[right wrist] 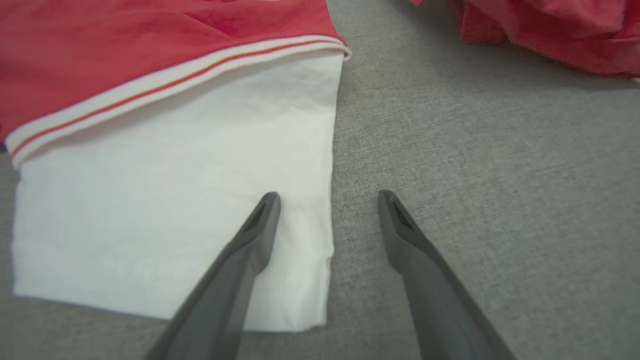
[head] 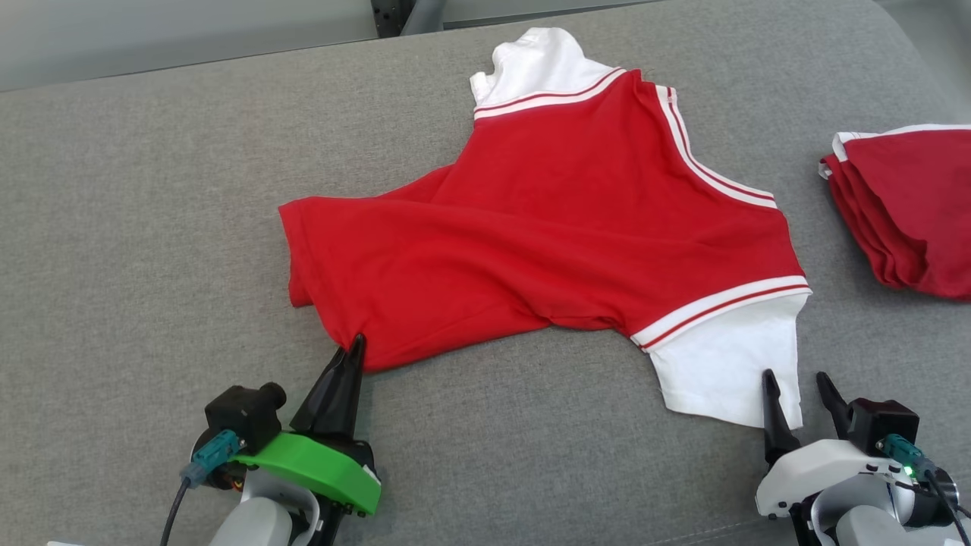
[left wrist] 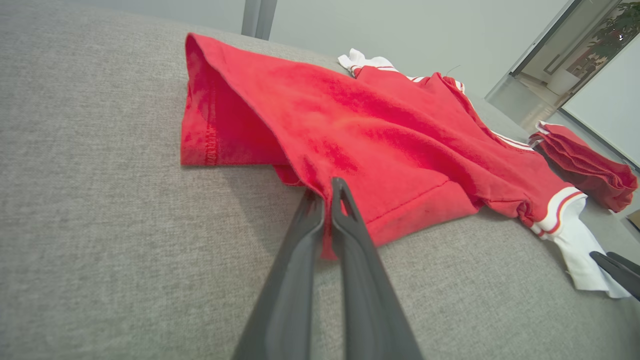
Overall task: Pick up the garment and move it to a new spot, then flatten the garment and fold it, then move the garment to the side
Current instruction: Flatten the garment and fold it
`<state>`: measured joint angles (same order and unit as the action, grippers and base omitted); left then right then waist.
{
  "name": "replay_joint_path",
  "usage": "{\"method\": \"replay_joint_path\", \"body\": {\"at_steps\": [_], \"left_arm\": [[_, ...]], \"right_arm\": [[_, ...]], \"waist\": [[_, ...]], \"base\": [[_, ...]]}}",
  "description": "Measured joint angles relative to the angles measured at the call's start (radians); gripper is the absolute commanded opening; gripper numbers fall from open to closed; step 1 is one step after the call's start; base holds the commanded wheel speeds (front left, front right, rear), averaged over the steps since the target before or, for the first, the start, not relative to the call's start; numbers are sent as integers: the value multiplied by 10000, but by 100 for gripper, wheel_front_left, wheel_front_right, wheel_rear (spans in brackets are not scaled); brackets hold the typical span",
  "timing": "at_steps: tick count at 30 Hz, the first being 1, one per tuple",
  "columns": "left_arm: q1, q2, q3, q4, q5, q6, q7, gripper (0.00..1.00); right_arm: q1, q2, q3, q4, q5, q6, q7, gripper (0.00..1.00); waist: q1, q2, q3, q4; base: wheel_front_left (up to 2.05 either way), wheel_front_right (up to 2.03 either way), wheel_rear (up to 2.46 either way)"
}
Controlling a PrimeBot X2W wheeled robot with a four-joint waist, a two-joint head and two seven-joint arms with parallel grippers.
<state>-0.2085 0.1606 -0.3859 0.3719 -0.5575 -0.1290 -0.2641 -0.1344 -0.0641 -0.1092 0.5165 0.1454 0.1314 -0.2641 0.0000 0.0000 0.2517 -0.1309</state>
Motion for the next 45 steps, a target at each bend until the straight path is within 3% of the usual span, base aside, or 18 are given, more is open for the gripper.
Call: {"method": "replay_joint_path", "body": {"at_steps": [3,4,5,6,11,15,19,24,26,30,33,38,41,45], "left_arm": [[2,8,-25,-58,42,0,0,0],[1,13,-38,-61,46,0,0,0],[0,13,-50,-73,52,0,0,0],[-2,13,-52,-75,52,0,0,0],[-11,46,48,-230,38,0,2,0],[23,59,545,-1252,128,0,2,0],[-172,389,1093,-2606,523,-2,2,0],[-1233,1555,1536,-3624,803,-2,0,0],[-2152,2499,1492,-3847,872,-21,0,0],[-3754,3503,1476,-3580,286,-31,343,0],[-4984,4080,1212,-3064,-67,-33,1266,0],[-6601,4266,345,-2021,-466,-31,2638,0],[-7603,4172,-144,-1037,-514,-33,2878,0],[-9411,3902,-397,380,-245,-33,2266,0]], "right_arm": [[-276,-19,148,688,-75,-12,-25,100],[-396,-67,245,918,-77,-12,-52,65],[-487,-105,341,1126,-73,-12,-94,4],[-577,-132,430,1290,-19,-12,-111,0],[-689,-253,796,997,512,-10,-54,0],[-549,-550,997,-625,1179,-10,0,0],[-924,-1313,1258,-2554,1801,-8,2,0],[-2158,-2591,1258,-4192,2380,-8,86,0],[-3103,-3218,1141,-5064,2740,-6,502,0],[-4615,-3657,763,-5881,3214,0,1264,0],[-5816,-3952,934,-5965,3166,4,2065,0],[-7353,-4094,1776,-5062,2844,2,3229,0],[-8417,-3820,2188,-4142,2646,2,3513,0],[-10325,-3331,2466,-2583,1829,2,3243,0]], "waist": [[0,0,-23,178],[0,0,-16,227],[0,0,-2,268],[0,0,17,301],[0,0,0,363],[0,0,-262,323],[0,0,-730,292],[0,0,-1525,298],[0,0,-1970,320],[0,1,-2318,395],[0,0,-2230,429],[0,0,-1727,476],[0,0,-1215,504],[0,0,-293,542]], "base": [[0,0,0],[0,0,0],[0,0,0],[0,0,0],[0,0,0],[0,0,0],[0,0,0],[0,0,0],[0,0,0],[0,0,0],[0,0,0],[0,0,0],[0,0,0],[0,0,0]]}}
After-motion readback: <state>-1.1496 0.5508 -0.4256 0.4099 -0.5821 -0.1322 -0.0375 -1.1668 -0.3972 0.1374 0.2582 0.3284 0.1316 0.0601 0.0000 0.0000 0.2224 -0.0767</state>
